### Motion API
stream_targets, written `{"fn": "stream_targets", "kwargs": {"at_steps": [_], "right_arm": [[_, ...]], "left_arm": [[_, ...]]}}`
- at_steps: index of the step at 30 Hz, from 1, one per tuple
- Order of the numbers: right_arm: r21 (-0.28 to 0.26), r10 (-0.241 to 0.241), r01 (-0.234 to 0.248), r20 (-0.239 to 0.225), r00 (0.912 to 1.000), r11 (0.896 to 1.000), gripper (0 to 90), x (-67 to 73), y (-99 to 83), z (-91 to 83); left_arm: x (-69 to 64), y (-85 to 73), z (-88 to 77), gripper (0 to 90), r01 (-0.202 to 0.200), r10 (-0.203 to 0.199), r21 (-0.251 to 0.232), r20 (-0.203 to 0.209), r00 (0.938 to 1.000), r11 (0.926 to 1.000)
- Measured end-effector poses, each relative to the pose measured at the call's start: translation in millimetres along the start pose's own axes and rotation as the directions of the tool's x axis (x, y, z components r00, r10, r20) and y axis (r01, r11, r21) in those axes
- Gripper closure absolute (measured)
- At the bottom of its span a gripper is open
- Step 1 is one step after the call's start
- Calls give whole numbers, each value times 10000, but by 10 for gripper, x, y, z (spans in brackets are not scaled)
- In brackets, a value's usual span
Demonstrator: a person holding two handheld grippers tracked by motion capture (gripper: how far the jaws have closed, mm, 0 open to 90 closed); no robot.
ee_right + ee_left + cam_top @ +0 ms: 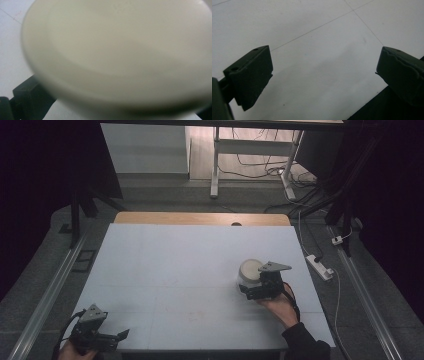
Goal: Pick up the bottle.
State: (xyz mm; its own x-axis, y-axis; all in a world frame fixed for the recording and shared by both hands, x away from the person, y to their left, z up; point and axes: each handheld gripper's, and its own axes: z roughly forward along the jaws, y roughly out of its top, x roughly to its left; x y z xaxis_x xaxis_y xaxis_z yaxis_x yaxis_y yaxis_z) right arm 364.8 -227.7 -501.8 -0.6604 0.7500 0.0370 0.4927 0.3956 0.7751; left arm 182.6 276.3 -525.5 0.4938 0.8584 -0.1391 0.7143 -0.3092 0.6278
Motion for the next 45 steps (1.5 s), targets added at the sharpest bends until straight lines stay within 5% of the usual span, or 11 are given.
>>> {"fn": "stream_targets", "kwargs": {"at_steps": [26,45], "right_arm": [[80,-365,363,344,9987,9993,58,23,30,25],[-351,-925,907,-555,9942,9953,59,322,201,17]], "left_arm": [[-9,4,9,19,-87,87,87,-7,10000,9999],[-8,5,9,19,-81,81,88,-11,10000,9999]]}}
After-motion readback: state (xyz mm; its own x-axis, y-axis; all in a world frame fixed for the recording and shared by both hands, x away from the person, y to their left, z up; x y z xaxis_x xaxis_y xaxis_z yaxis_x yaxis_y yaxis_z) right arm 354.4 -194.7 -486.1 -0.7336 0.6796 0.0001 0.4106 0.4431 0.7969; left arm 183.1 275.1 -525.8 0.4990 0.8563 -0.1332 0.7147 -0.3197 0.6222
